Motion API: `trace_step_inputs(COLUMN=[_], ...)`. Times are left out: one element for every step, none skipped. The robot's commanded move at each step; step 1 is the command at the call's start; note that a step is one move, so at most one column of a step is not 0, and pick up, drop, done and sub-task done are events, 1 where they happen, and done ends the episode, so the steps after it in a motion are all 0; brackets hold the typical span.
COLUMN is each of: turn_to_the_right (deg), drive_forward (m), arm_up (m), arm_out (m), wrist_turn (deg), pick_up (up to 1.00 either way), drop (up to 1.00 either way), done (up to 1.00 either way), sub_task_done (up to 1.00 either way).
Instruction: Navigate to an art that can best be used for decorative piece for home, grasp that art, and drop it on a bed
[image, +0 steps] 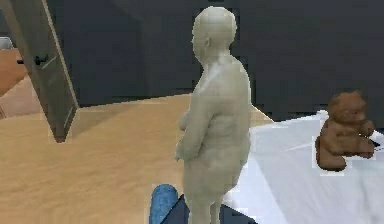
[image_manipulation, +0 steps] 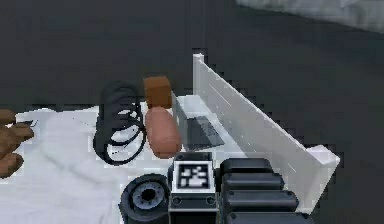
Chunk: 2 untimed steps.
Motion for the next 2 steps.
trace_step_inputs(turn_to_the_right=[45.0, 45.0], drive_forward=[0.00, 0.00], arm_up=[0.00, 0.00], arm_out=[0.00, 0.00], wrist_turn=[0.0, 0.0], pick_up=[0.00, 0.00], drop=[0.00, 0.00], done=[0.00, 0.00], sub_task_done=[0.00, 0.00])
